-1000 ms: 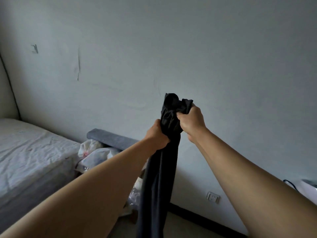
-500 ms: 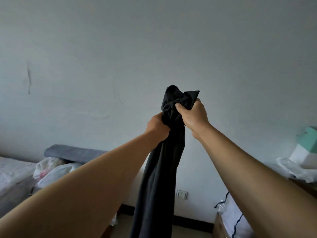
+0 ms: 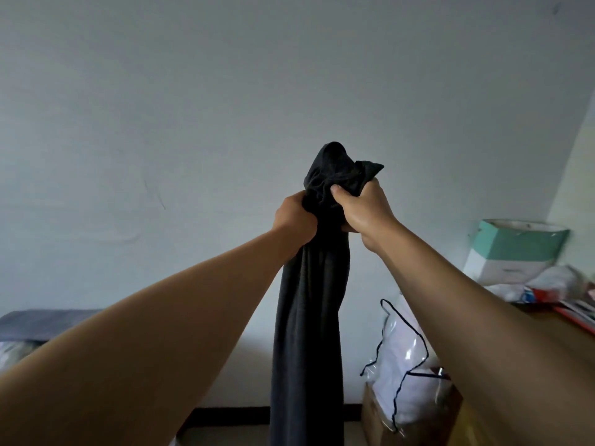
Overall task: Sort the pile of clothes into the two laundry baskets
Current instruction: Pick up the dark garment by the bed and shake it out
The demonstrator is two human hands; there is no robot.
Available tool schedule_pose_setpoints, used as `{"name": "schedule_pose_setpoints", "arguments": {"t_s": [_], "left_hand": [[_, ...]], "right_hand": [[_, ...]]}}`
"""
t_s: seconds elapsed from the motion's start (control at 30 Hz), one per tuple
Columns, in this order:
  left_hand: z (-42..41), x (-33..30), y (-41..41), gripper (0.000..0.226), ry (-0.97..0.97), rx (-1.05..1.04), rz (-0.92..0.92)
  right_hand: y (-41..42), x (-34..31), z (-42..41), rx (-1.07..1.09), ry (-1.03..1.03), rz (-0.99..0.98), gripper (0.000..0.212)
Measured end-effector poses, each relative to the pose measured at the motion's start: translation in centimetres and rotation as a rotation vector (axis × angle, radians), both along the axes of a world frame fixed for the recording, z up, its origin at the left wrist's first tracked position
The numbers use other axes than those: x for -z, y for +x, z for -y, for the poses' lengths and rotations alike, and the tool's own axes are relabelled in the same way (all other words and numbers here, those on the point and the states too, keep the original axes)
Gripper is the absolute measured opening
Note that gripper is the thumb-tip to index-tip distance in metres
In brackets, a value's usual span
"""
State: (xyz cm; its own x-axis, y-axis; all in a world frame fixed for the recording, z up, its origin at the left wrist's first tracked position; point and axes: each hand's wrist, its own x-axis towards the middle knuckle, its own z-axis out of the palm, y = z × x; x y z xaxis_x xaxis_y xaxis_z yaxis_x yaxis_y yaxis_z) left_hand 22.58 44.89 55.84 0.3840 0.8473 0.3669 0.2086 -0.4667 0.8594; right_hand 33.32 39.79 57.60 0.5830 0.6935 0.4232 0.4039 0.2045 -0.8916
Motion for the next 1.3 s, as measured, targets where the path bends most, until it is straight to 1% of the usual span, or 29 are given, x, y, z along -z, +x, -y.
{"name": "schedule_pose_setpoints", "arguments": {"t_s": [0.17,0.27,0.5,0.67,0.77,0.87,1.03,1.13,1.23,1.3], "left_hand": [[0.2,2.7,-0.4,0.030,-0.060,0.048,0.000],[0.3,5.2,-1.1,0.032,-0.118,0.067,-0.013],[0.1,10.6,-3.0,0.036,-0.225,0.074,-0.104],[0.3,15.1,-4.5,0.039,-0.301,0.073,-0.171],[0.5,18.3,-4.8,0.040,-0.352,0.080,-0.211],[0.7,21.6,-4.5,0.041,-0.398,0.094,-0.241],[1.8,26.2,-3.1,0.045,-0.469,0.160,-0.283],[2.2,28.5,-1.9,0.046,-0.481,0.192,-0.310],[2.8,30.1,-0.8,0.041,-0.520,0.215,-0.307],[2.9,31.4,-0.2,0.038,-0.556,0.228,-0.318]], "right_hand": [[0.1,3.0,-0.3,0.010,-0.053,-0.063,0.053],[-0.3,5.5,-0.7,0.010,-0.110,-0.075,0.051],[-1.3,11.9,-1.6,0.005,-0.214,-0.139,0.048],[-2.6,16.4,-1.7,-0.006,-0.298,-0.188,0.051],[-2.9,19.6,-1.4,0.002,-0.354,-0.221,0.046],[-2.6,23.0,-0.6,0.024,-0.418,-0.254,0.044],[-1.0,27.6,1.1,0.081,-0.522,-0.273,0.053],[0.1,29.6,1.9,0.115,-0.554,-0.307,0.053],[1.3,31.0,2.5,0.159,-0.590,-0.309,0.051],[1.6,32.2,2.7,0.161,-0.634,-0.297,0.055]]}}
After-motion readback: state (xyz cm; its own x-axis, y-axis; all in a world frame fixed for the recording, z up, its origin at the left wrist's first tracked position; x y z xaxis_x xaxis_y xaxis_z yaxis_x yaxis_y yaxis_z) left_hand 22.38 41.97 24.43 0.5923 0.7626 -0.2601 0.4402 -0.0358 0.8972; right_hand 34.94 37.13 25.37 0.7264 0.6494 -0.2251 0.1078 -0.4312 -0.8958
